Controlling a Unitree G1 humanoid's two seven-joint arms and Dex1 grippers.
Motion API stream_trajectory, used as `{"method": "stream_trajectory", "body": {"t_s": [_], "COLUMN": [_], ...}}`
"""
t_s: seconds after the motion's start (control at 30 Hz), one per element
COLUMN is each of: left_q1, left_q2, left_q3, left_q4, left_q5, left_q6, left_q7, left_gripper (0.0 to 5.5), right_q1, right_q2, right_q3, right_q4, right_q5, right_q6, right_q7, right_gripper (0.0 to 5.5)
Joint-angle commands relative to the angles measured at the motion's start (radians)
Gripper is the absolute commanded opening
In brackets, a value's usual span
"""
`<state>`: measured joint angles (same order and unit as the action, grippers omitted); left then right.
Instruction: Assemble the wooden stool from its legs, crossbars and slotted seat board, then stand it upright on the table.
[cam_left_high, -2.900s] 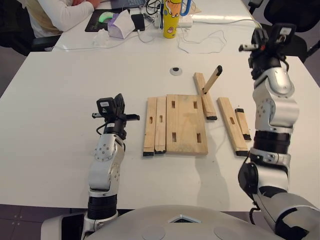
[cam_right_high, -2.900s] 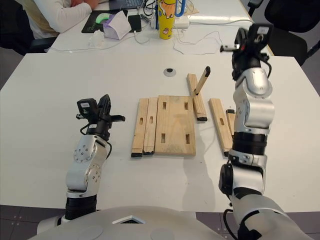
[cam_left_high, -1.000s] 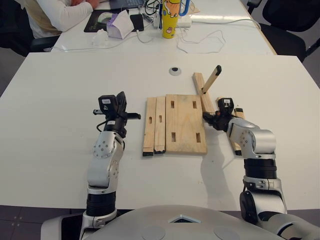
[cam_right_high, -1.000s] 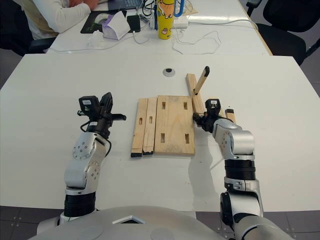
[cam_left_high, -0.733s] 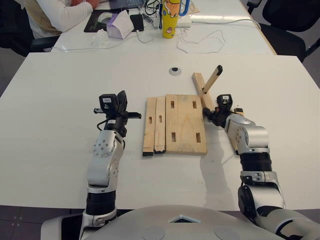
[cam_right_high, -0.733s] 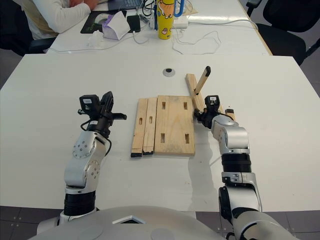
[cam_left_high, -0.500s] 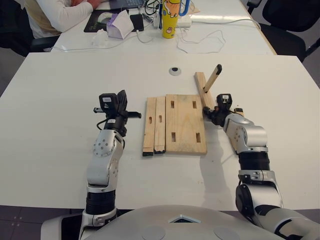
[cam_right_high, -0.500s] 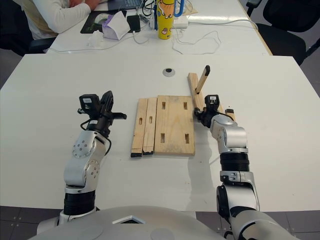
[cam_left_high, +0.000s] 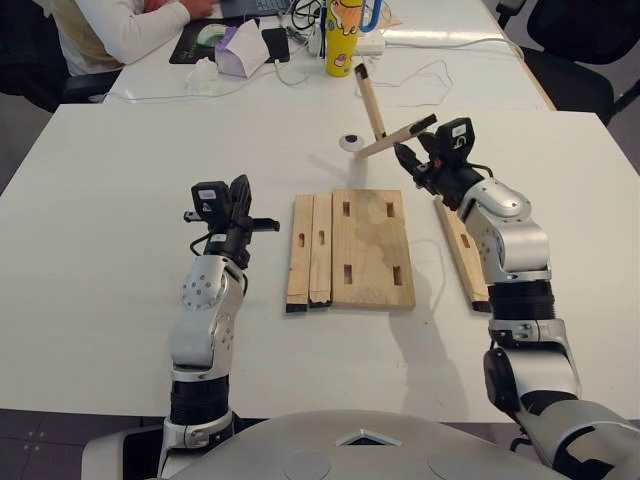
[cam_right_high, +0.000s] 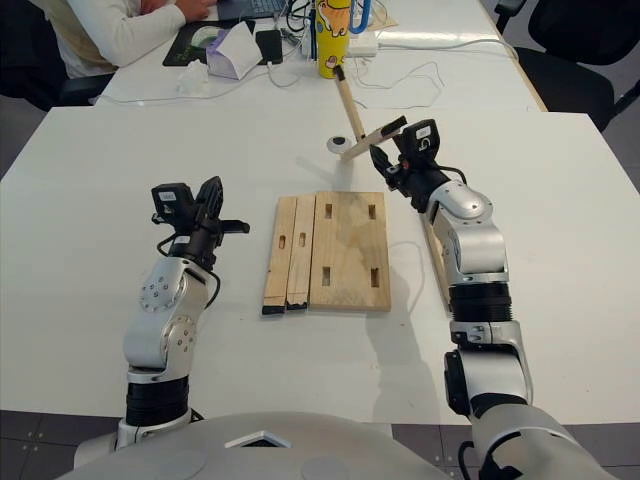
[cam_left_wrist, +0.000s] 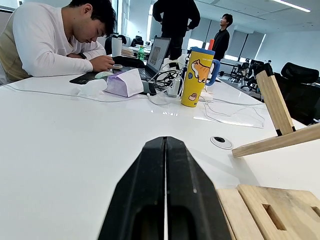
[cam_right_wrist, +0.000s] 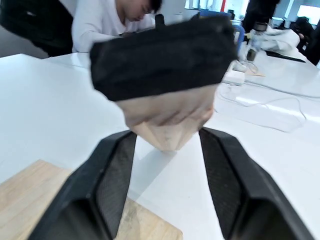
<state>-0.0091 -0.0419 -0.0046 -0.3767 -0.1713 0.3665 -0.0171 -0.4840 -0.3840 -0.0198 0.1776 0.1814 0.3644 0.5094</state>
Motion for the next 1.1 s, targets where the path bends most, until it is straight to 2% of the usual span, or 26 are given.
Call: {"method": "stream_trajectory", "body": {"t_s": [0.03, 0.17, 0.23, 0.37, 0.63, 0.9, 1.1], "left_q1": [-0.013, -0.014, -0.014, -0.001, 0.014, 0.008, 0.007], "left_q2": [-0.006, -0.030, -0.063, -0.044, -0.030, -0.028, -0.027], "left_q3": [0.000, 0.007, 0.026, 0.004, -0.020, -0.028, -0.037], "left_q4": [0.006, 0.005, 0.008, 0.007, 0.005, 0.019, 0.025], "left_q5": [-0.009, -0.051, -0.134, -0.176, -0.153, -0.149, -0.141], "left_q6": [0.014, 0.032, 0.091, 0.148, 0.139, 0.128, 0.119], "left_q7": [0.005, 0.001, -0.008, -0.010, 0.017, 0.021, 0.024], "left_gripper": [0.00, 0.00, 0.24, 0.68, 0.68, 0.68, 0.68], "right_q1": [-0.003, -0.006, -0.009, 0.043, 0.213, 0.244, 0.252], "right_q2": [-0.039, -0.004, -0.004, -0.099, -0.291, -0.344, -0.367], "right_q3": [0.009, -0.030, -0.036, 0.004, 0.087, 0.142, 0.166], "right_q4": [0.033, -0.031, -0.068, -0.141, -0.292, -0.292, -0.247], "right_q5": [-0.004, 0.062, 0.089, 0.067, 0.055, 0.044, 0.029], "right_q6": [-0.017, -0.002, 0.021, 0.149, 0.366, 0.463, 0.448], "right_q7": [0.059, 0.073, 0.086, 0.123, 0.251, 0.296, 0.323], "right_gripper": [2.07, 2.07, 2.07, 2.07, 2.05, 2.05, 2.05]}}
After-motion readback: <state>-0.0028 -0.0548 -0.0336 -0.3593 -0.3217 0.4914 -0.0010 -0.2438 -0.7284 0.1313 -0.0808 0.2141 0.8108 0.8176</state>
